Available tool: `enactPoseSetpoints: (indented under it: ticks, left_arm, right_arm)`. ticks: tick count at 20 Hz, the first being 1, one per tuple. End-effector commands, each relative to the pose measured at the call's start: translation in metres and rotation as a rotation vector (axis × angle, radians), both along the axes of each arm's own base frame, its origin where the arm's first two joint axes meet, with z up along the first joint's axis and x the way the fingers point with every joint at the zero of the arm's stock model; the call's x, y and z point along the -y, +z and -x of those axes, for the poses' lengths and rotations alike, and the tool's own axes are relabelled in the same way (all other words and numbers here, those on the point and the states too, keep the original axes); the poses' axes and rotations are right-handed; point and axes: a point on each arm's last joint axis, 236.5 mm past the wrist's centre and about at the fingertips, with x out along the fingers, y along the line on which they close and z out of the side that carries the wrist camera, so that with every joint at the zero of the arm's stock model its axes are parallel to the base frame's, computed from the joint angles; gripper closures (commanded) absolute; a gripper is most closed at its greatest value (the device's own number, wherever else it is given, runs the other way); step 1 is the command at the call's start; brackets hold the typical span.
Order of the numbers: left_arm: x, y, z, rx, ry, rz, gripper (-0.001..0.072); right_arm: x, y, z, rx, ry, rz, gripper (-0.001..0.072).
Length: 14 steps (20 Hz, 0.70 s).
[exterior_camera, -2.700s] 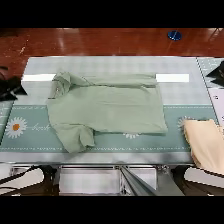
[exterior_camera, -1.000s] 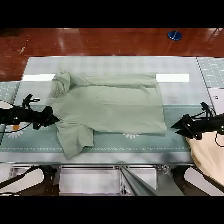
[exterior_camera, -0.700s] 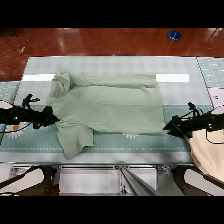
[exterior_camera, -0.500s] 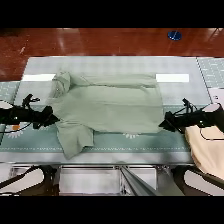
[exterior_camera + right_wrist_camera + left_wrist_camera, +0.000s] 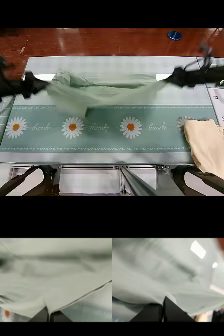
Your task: Fold the shirts.
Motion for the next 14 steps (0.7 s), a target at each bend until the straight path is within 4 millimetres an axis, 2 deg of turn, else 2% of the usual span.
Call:
enactPoseSetpoints:
  ticks: [1,2,4,6,7,9,11,14]
  left_arm:
    - [0.008,0.193,0.009,0.439,0.015,-0.061,0.0691]
    - [0.005,0.232,0.022,0.524,0.036,-0.138,0.0691]
    - [0.001,0.298,0.057,0.667,0.103,-0.306,0.0690]
    - [-0.005,0.349,0.098,0.784,0.190,-0.470,0.0690]
    - [-0.010,0.367,0.121,0.831,0.246,-0.575,0.0691]
    - [-0.029,0.385,0.162,0.840,0.401,-0.714,0.0690]
    - [-0.033,0.387,0.199,0.844,0.461,-0.816,0.0690]
    - [-0.031,0.382,0.241,0.866,0.423,-0.878,0.0691]
  right_arm:
    - [0.021,0.175,-0.005,0.404,-0.069,0.145,0.0693]
    - [0.023,0.217,0.009,0.501,-0.086,0.174,0.0694]
    - [0.020,0.282,0.049,0.667,-0.100,0.204,0.0694]
    - [0.020,0.322,0.093,0.782,-0.120,0.250,0.0693]
    - [0.023,0.331,0.115,0.812,-0.137,0.280,0.0693]
    - [0.032,0.336,0.159,0.831,-0.171,0.361,0.0693]
    - [0.043,0.327,0.191,0.782,-0.216,0.410,0.0693]
    - [0.044,0.312,0.231,0.739,-0.207,0.456,0.0693]
